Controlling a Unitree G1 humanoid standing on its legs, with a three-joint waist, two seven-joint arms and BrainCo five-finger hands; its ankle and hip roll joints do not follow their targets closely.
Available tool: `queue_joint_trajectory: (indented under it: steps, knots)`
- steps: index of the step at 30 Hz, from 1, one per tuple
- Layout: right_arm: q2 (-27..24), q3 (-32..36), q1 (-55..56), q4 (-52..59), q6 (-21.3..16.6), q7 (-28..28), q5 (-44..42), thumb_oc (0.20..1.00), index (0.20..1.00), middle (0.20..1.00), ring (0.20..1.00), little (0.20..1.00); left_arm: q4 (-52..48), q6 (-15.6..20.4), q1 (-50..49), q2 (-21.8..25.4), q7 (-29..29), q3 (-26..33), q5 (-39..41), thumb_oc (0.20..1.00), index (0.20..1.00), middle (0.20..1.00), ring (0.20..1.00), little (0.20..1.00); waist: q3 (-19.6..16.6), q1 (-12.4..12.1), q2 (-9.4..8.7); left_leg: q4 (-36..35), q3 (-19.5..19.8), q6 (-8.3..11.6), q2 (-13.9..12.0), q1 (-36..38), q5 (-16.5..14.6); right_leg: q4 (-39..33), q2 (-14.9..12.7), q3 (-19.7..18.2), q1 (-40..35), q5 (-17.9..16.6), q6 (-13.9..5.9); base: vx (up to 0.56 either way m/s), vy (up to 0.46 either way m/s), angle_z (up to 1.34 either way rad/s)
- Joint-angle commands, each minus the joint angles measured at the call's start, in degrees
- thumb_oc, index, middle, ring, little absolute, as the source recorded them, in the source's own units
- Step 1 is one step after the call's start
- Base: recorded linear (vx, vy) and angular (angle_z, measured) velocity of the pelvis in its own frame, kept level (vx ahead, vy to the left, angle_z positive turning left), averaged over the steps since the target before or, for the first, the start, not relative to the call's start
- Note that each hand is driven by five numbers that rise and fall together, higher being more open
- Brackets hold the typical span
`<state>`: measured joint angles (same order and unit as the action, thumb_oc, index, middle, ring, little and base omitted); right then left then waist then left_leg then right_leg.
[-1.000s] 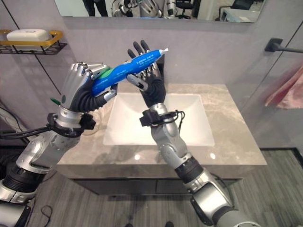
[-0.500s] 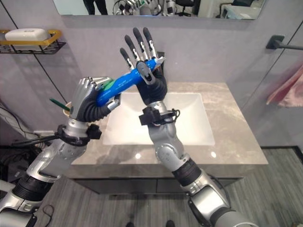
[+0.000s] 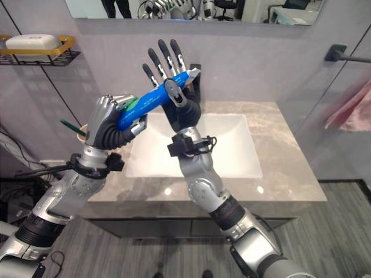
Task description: Put brush and paste in cup on sink, flatten towel.
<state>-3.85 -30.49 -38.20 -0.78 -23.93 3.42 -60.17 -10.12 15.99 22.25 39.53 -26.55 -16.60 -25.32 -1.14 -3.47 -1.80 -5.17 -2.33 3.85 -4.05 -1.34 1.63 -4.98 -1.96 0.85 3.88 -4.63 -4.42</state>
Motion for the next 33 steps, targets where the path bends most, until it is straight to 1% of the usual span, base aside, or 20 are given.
queue_joint_trajectory:
  steps: [1,4,5,6,7,8,9,19,25,26,27,28,29,33]
  knots:
    - [2.58,1.7,-0.13,2.91,-1.37,-1.62,-1.66,1.0,1.0,1.0,1.0,1.0,1.24,-0.14,5.64,0.51,-1.86,-1.97,0.32,0.2,0.2,0.2,0.2,0.2,-2.27,0.24,-2.27,0.17,1.13,1.14,-2.03,-1.1,-0.43,-0.02,-6.3,2.47,0.01,-0.06,-4.32,0.0,0.0,0.0]
    - [2.65,1.89,-0.19,2.68,-1.46,-1.24,-1.38,1.0,1.0,1.0,1.0,1.0,1.35,-0.17,5.62,0.36,-1.83,-2.21,0.12,0.2,0.2,0.2,0.2,0.2,-2.27,0.27,-2.24,0.17,1.03,1.16,-2.09,-1.02,-0.49,-0.02,-6.28,2.48,0.06,-0.01,-4.31,0.0,0.0,0.0]
    - [2.7,1.72,-0.15,2.6,-1.44,-1.11,-1.34,0.718,0.718,0.718,0.718,0.718,1.45,-0.19,5.5,0.37,-1.76,-2.31,0.17,0.2,0.2,0.2,0.2,0.2,-2.28,0.26,-2.24,0.17,1.02,1.15,-2.1,-1.0,-0.49,-0.02,-6.26,2.49,0.02,0.0,-4.33,0.0,0.0,0.0]
    - [2.74,1.7,-0.08,2.52,-1.42,-1.01,-1.47,0.561,0.561,0.561,0.561,0.561,1.48,-0.21,5.41,0.36,-1.75,-2.32,0.19,0.2,0.2,0.2,0.2,0.2,-2.29,0.25,-2.23,0.17,1.01,1.15,-2.12,-0.98,-0.5,-0.02,-6.26,2.5,0.0,0.01,-4.34,0.0,0.0,0.0]
    - [2.74,1.7,-0.08,2.52,-1.43,-1.02,-1.48,0.498,0.498,0.498,0.498,0.498,1.48,-0.21,5.4,0.36,-1.75,-2.31,0.19,0.2,0.2,0.2,0.2,0.2,-2.29,0.25,-2.23,0.17,1.01,1.15,-2.13,-0.97,-0.51,-0.02,-6.26,2.49,0.0,0.01,-4.34,0.0,0.0,0.0]
    - [2.79,1.72,-0.03,2.45,-1.56,-0.74,-1.32,0.25,0.25,0.25,0.25,0.25,1.65,-0.29,5.43,0.39,-1.76,-2.34,0.24,0.2,0.2,0.2,0.2,0.2,-2.3,0.24,-2.22,0.17,1.03,1.13,-2.15,-0.96,-0.51,-0.02,-6.25,2.46,-0.01,0.0,-4.33,0.0,0.0,0.0]
    - [2.84,1.8,-0.04,2.47,-1.6,-0.61,-1.22,0.2,0.2,0.2,0.2,0.2,1.71,-0.28,5.45,0.41,-1.79,-2.4,0.26,0.2,0.2,0.2,0.2,0.2,-2.28,0.23,-2.23,0.17,1.03,1.12,-2.15,-0.93,-0.51,-0.02,-6.25,2.48,-0.01,0.0,-4.33,0.0,0.0,0.0]
    - [3.87,2.21,0.27,2.32,-2.33,0.96,-0.39,0.2,0.2,0.2,0.2,0.2,1.73,-0.5,5.97,-0.32,-2.34,-2.78,0.8,0.2,0.2,0.2,0.2,0.2,-2.23,0.3,-2.28,0.17,1.26,1.1,-2.29,-0.92,-0.56,-0.02,-6.23,2.67,-0.26,0.2,-4.19,0.0,0.0,0.0]
    - [4.86,3.12,0.49,2.0,-3.19,3.15,0.78,0.2,0.2,0.2,0.2,0.2,1.02,-0.89,5.84,-1.14,-3.28,-2.13,1.25,0.206,0.206,0.206,0.206,0.206,-2.29,0.22,-2.19,0.17,1.45,1.08,-2.27,-0.84,-0.64,-0.02,-6.23,2.97,-0.47,0.24,-4.11,0.0,0.0,0.0]
    - [5.06,3.24,0.55,1.92,-3.34,3.39,0.9,0.2,0.2,0.2,0.2,0.2,0.82,-0.95,5.63,-1.25,-3.42,-2.02,1.17,0.3,0.3,0.3,0.3,0.3,-2.33,0.21,-2.16,0.17,1.5,1.06,-2.22,-0.82,-0.65,-0.02,-6.2,2.99,-0.5,0.25,-4.08,0.0,0.0,0.0]
    - [5.14,3.42,0.67,1.88,-3.5,3.75,1.06,0.2,0.2,0.2,0.2,0.2,0.53,-0.96,5.33,-1.32,-3.45,-1.8,1.14,0.46,0.46,0.46,0.46,0.46,-2.36,0.2,-2.13,0.17,1.53,1.04,-2.19,-0.83,-0.66,-0.02,-6.2,3.01,-0.52,0.26,-4.07,0.0,0.0,0.0]
    - [5.15,3.39,0.69,1.9,-3.5,3.79,1.09,0.2,0.2,0.2,0.2,0.2,0.47,-0.97,5.26,-1.31,-3.42,-1.75,1.15,0.755,0.755,0.755,0.755,0.755,-2.37,0.22,-2.12,0.17,1.54,1.04,-2.18,-0.84,-0.66,-0.02,-6.2,3.02,-0.52,0.26,-4.07,0.0,0.0,0.0]
    - [5.39,3.86,0.6,1.78,-3.81,4.66,1.77,0.2,0.2,0.2,0.2,0.2,0.19,-1.23,4.64,-1.59,-3.49,-1.46,1.22,1.0,1.0,1.0,1.0,1.0,-2.41,0.1,-2.07,0.17,1.6,1.0,-2.13,-0.82,-0.7,-0.02,-6.18,3.09,-0.55,0.28,-4.07,0.0,0.0,0.0]
    - [5.71,4.65,0.3,1.77,-4.03,5.84,2.75,0.2,0.2,0.2,0.2,0.2,-1.13,-1.29,2.94,-2.03,-3.73,-0.5,1.66,1.0,1.0,1.0,1.0,1.0,-2.38,-0.14,-2.07,0.17,1.69,0.97,-2.14,-0.89,-0.63,-0.02,-6.18,3.05,-0.5,0.29,-4.05,0.0,0.0,0.0]
